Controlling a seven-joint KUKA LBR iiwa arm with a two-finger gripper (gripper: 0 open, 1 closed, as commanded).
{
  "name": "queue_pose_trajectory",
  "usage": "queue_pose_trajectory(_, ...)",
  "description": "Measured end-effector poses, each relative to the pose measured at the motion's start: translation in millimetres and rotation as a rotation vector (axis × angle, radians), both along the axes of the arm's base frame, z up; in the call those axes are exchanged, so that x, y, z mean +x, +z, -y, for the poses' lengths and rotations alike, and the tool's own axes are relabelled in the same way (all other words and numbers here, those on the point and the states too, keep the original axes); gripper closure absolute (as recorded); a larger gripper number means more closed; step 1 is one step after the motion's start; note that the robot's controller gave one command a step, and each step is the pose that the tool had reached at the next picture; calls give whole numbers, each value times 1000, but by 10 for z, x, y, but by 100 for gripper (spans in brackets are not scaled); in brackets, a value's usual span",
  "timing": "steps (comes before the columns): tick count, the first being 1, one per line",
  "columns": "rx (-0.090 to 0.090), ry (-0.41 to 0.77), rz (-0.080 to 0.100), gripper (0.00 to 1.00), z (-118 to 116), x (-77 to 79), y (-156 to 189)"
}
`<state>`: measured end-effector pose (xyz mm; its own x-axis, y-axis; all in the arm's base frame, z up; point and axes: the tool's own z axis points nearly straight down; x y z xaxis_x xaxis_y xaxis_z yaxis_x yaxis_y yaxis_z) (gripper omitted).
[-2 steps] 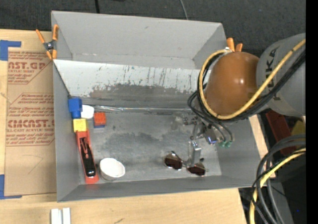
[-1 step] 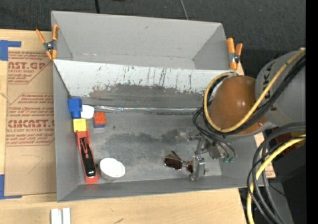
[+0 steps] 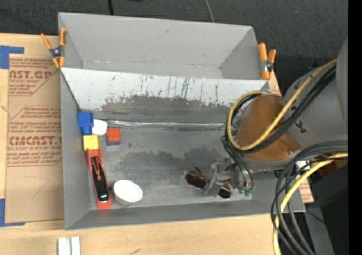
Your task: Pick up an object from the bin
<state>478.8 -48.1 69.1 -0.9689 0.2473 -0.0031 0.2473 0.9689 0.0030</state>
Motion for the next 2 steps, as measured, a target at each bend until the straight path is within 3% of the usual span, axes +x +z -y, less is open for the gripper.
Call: queue_pose_trajectory(2,1,0,-4,100,-2,-9,38)
